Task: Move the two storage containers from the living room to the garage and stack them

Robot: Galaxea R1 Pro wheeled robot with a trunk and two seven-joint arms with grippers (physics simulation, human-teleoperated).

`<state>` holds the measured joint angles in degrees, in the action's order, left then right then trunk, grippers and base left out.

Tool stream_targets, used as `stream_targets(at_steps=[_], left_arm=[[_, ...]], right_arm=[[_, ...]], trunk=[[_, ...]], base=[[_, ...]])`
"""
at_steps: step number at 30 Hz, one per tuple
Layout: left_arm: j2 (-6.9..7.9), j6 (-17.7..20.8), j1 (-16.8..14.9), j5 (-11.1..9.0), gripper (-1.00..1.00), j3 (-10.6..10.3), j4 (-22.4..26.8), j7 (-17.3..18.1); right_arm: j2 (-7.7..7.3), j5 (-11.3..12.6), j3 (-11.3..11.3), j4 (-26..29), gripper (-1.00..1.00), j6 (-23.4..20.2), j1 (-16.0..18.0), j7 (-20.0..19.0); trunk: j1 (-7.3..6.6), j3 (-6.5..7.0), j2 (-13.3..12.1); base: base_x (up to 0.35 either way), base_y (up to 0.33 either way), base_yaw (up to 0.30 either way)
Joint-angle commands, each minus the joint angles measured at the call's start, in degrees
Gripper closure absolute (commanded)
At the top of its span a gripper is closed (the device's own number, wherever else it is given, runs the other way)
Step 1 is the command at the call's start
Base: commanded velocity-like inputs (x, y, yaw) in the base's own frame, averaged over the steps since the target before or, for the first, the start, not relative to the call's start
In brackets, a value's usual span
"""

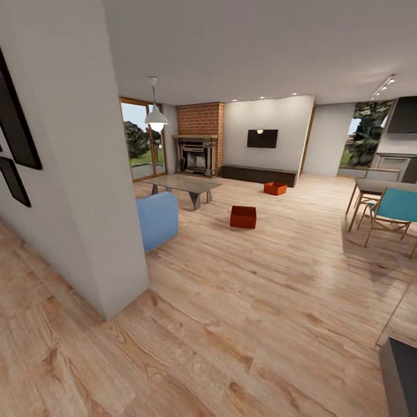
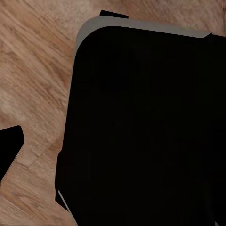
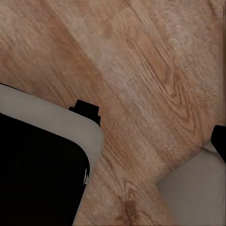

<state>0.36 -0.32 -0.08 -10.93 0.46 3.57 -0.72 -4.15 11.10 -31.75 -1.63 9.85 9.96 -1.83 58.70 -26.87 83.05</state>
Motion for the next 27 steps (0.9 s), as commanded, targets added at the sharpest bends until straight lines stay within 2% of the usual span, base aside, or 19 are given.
stream_targets(at_steps=[1, 15, 27], left_arm=[[-0.01, -0.03, -0.01, -0.32, -1.00, 0.02, 0.04, -0.07], [0.05, -0.03, -0.01, -0.32, -1.00, 0.07, 0.04, -0.07], [0.04, -0.03, -0.01, -0.32, -1.00, 0.07, 0.04, -0.07]], right_arm=[[0.02, 0.61, -0.45, -0.16, -1.00, 0.35, 0.06, -0.19], [0.12, 0.59, -0.51, -0.15, -1.00, 0.35, 0.06, -0.19], [0.19, 0.59, -0.51, -0.16, -1.00, 0.35, 0.06, -0.19]], trunk=[[0.03, -0.05, 0.02], [0.03, -0.04, 0.02], [0.03, 0.27, 0.02]], base=[[0.322, 0.000, 0.000], [0.322, 0.000, -0.007], [0.322, 0.000, -0.221]])
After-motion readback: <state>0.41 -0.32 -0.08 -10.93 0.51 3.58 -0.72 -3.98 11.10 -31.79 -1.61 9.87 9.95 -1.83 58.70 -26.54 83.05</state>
